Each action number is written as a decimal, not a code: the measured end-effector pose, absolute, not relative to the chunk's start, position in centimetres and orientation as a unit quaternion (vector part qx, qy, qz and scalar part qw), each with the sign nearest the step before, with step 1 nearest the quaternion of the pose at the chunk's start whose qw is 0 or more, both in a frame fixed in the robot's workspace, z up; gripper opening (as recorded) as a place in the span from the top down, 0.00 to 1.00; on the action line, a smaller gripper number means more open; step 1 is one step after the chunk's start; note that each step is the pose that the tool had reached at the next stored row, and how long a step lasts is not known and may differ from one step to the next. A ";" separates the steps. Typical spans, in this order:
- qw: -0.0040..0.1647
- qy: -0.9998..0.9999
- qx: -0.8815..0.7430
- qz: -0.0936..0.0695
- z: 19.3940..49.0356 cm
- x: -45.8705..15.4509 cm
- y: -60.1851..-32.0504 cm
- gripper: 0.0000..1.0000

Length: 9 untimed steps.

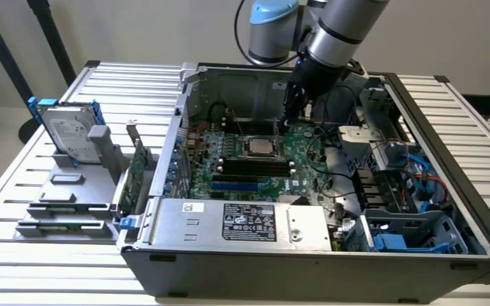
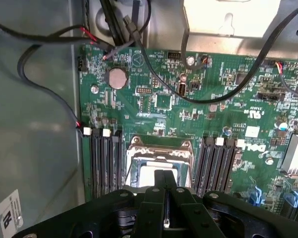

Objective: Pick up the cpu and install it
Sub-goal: 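Close the cpu cover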

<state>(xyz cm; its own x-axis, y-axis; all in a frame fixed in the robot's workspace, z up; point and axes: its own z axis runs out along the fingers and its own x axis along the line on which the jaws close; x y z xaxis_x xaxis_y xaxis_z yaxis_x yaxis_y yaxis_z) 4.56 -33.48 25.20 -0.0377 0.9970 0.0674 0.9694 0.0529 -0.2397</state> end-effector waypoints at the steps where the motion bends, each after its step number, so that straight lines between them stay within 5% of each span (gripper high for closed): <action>1: 0.109 -0.718 -0.684 0.065 25.2 4.4 -33.5 0.89; 9: 0.118 -0.723 -0.677 0.070 25.0 3.0 -33.5 0.89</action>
